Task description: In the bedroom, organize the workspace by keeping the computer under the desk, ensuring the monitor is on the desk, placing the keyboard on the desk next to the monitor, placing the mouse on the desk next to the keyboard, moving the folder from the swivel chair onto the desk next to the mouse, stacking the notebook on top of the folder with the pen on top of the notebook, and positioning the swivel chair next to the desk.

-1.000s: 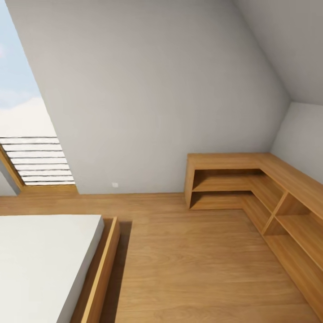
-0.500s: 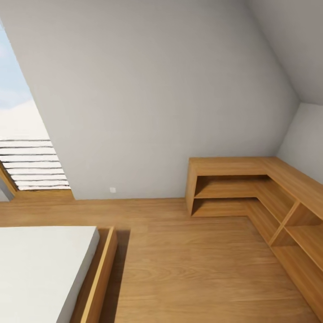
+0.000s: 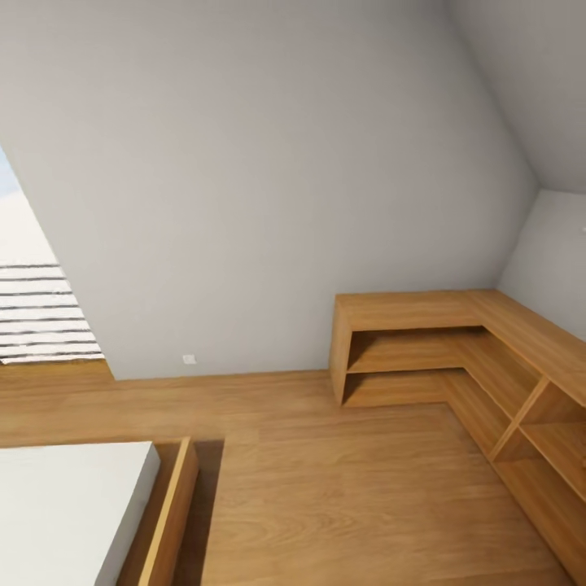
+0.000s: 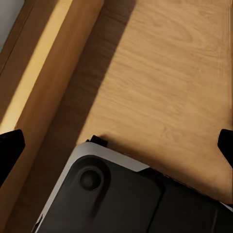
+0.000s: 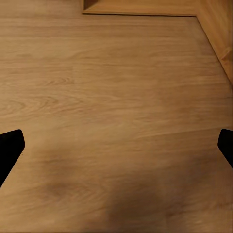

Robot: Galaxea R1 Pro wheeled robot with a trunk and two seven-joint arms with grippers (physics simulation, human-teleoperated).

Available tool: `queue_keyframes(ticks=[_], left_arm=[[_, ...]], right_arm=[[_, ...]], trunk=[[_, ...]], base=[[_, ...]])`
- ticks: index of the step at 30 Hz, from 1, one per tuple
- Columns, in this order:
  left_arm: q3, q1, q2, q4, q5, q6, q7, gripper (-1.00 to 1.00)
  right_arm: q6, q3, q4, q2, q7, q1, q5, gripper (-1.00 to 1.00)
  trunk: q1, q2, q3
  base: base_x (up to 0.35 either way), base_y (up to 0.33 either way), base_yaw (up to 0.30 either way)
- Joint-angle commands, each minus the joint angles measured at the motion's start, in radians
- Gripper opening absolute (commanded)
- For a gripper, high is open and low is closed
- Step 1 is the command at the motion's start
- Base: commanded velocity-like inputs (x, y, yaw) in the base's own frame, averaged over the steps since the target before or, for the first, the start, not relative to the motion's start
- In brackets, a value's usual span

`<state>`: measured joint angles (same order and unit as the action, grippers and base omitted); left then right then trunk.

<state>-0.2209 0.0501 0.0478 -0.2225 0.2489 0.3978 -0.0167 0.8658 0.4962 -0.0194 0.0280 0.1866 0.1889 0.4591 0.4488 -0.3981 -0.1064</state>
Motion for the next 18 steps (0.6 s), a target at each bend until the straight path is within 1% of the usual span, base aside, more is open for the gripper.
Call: queue_keyframes(ticks=[1,11,15,18], left_arm=[[-0.001,0.001,0.0,0.0,0.004,0.003,-0.002,1.0],[-0.001,0.001,0.0,0.0,0.004,0.003,-0.002,1.0],[-0.001,0.001,0.0,0.0,0.005,0.003,-0.002,1.0],[-0.001,0.001,0.0,0.0,0.004,0.003,-0.002,1.0]], right_arm=[[0.003,0.009,-0.002,0.0,0.005,0.001,0.003,1.0],[0.003,0.008,-0.002,0.0,0.005,0.001,0.003,1.0],[0.002,0.008,-0.002,0.0,0.005,0.001,0.003,1.0],[0.002,0.008,-0.002,0.0,0.005,0.001,0.003,1.0]], trunk=[[0.001,-0.002,-0.001],[0.001,-0.002,0.006],[0.001,-0.002,0.009],[0.001,-0.002,0.011]], base=[[0.333,0.0,-0.218],[0.296,0.0,-0.227],[0.201,0.0,-0.234],[0.091,0.0,-0.239]])
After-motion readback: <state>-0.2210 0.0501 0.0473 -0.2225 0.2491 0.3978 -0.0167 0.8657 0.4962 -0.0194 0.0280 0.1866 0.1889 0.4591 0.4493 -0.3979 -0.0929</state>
